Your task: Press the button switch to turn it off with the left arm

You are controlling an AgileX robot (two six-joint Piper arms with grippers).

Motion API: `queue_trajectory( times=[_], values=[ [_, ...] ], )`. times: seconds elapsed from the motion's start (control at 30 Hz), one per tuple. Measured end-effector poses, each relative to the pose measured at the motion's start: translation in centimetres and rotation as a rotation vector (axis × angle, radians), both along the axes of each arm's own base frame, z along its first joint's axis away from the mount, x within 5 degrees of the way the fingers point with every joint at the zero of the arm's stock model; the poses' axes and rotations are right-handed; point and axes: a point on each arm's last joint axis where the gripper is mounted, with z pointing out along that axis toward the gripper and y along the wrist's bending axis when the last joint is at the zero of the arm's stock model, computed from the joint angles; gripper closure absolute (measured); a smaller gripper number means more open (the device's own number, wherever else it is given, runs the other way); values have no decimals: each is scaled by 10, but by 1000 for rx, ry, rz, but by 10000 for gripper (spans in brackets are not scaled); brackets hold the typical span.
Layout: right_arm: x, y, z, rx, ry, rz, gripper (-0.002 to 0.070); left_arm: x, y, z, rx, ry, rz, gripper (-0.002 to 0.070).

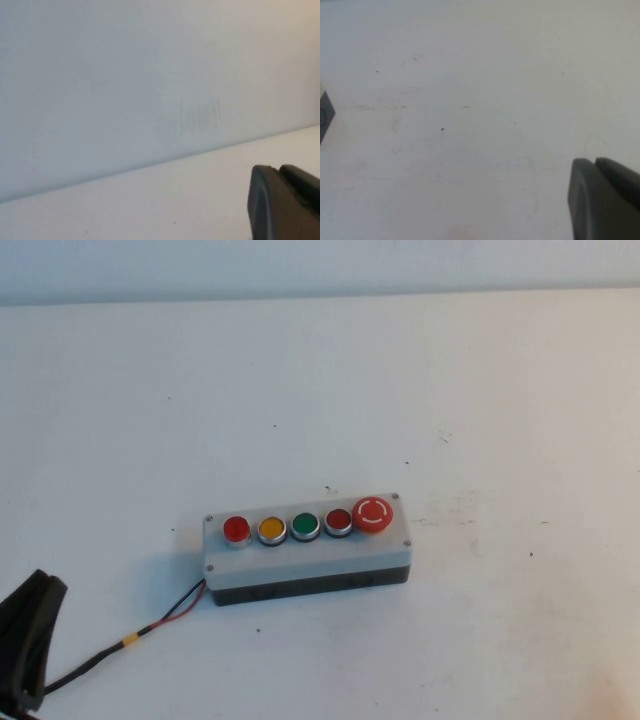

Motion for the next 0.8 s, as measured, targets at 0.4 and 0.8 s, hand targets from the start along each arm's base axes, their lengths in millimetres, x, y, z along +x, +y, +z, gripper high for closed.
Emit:
queue_trajectory(
  times=[0.4,0.8],
  values=[
    [0,0,0,0,0,0,692,-17,21,-6,-8,-5,178,678],
    [0,0,0,0,0,0,692,-20,26,-37,94,293,267,678]
  ],
)
